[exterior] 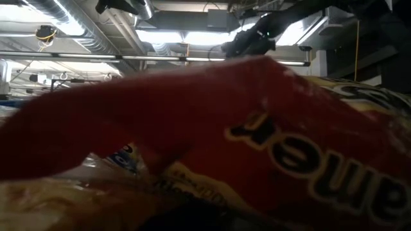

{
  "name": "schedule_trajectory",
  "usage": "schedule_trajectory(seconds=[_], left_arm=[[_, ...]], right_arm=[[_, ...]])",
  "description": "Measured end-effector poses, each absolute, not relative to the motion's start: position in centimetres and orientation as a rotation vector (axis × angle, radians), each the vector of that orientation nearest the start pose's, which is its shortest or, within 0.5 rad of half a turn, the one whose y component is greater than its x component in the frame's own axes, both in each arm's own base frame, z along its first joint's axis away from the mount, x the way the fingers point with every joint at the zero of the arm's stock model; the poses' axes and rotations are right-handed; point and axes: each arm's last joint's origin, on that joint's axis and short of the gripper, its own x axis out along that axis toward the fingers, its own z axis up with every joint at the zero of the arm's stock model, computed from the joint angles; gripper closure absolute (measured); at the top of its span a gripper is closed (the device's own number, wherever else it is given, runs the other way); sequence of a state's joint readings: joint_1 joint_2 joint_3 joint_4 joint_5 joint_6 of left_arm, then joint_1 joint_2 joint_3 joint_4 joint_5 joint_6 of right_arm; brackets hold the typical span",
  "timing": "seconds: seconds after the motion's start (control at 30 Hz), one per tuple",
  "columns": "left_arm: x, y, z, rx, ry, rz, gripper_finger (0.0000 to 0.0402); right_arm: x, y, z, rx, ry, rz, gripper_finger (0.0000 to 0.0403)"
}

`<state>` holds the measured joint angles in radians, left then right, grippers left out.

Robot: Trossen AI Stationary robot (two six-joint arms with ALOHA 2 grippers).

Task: Sort Maruchan noodles
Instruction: Put the orange noodle pack into the black bin

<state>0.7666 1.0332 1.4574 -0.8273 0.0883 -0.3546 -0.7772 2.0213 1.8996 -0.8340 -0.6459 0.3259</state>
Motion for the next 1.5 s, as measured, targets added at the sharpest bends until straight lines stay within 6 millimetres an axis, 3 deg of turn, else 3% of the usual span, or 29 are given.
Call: schedule_trajectory(seconds=[0.2, 0.43, 0.7, 0.9, 1.13, 1.5], left_arm=[[12.6, 11.8, 44.8, -0.508, 0.255, 0.732, 0.0223], [12.6, 11.8, 44.8, -0.509, 0.255, 0.733, 0.0223], [12.6, 11.8, 44.8, -0.510, 0.255, 0.728, 0.0223], [12.6, 11.8, 44.8, -0.510, 0.255, 0.727, 0.0223], [12.6, 11.7, 44.8, -0.510, 0.255, 0.726, 0.0223], [12.6, 11.8, 44.8, -0.493, 0.262, 0.723, 0.0223]], right_arm=[[33.3, -26.4, 23.6, 1.061, 0.574, -0.287, 0.0351], [33.6, -25.0, 20.6, 1.151, 0.262, -0.368, 0.0361], [34.5, -23.4, 19.9, 1.109, 0.276, -0.465, 0.0344], [34.5, -23.5, 19.8, 1.071, 0.265, -0.530, 0.0361], [34.5, -23.5, 19.6, 1.070, 0.275, -0.550, 0.0346], [34.5, -23.5, 19.1, 1.070, 0.291, -0.571, 0.0355]])
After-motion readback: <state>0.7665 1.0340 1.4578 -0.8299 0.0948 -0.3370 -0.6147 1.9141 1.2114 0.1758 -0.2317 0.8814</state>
